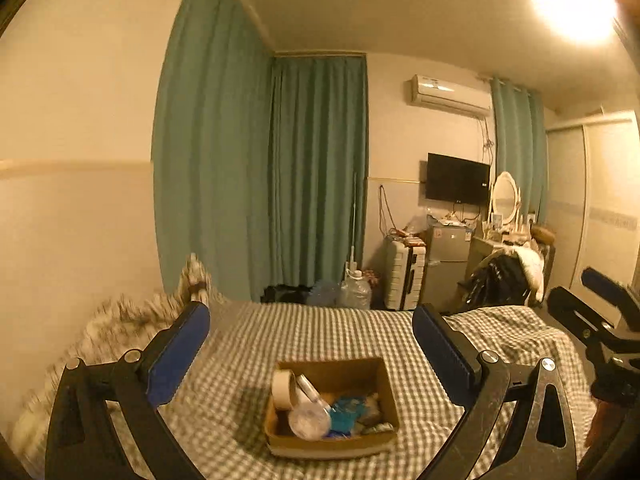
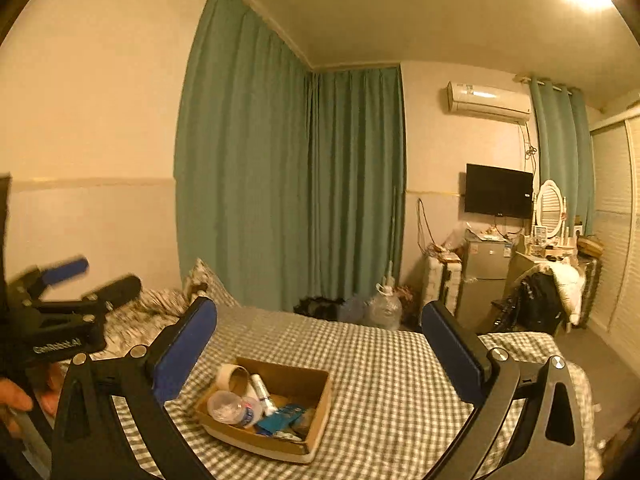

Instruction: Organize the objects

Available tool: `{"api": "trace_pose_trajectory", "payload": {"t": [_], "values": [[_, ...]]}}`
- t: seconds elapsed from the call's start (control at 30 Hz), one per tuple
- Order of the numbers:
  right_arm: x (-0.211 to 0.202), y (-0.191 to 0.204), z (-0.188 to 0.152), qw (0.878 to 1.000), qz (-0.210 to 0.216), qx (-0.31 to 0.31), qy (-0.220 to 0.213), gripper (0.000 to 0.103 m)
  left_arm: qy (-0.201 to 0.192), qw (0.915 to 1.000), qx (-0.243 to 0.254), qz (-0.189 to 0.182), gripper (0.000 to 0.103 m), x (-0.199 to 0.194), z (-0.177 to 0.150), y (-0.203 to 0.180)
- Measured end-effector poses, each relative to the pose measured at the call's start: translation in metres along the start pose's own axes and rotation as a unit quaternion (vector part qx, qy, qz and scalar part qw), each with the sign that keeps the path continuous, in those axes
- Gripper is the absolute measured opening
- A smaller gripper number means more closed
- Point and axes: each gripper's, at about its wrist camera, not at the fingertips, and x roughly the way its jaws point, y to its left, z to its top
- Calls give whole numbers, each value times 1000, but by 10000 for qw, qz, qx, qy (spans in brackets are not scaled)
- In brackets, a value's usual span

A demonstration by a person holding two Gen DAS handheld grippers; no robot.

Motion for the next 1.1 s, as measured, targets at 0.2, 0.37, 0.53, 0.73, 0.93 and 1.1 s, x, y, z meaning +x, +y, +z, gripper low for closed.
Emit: {"api": "trace_pose_trajectory", "payload": {"t": [0.2, 0.37, 0.53, 0.73, 0.93, 1.1], "values": [[4, -1, -57, 9995, -230, -83, 216, 103, 58, 9992, -356, 171, 103, 1, -50, 14], [25, 4, -110, 9982, -461, -232, 299, 103, 150, 9989, -7, 449, 103, 2, -95, 5], [34, 7, -141, 9975, -296, 46, 641, 103, 675, 9971, -44, 347, 103, 10, -132, 5], [31, 10, -154, 9956, -353, -156, 852, 103, 670, 9965, 105, 494, 103, 8, -139, 2], [30, 13, -155, 9953, -396, -160, 869, 103, 736, 9956, 185, 547, 103, 8, -141, 3], [31, 11, -155, 9951, -392, -87, 905, 103, 797, 9950, 250, 554, 103, 10, -143, 3]]}}
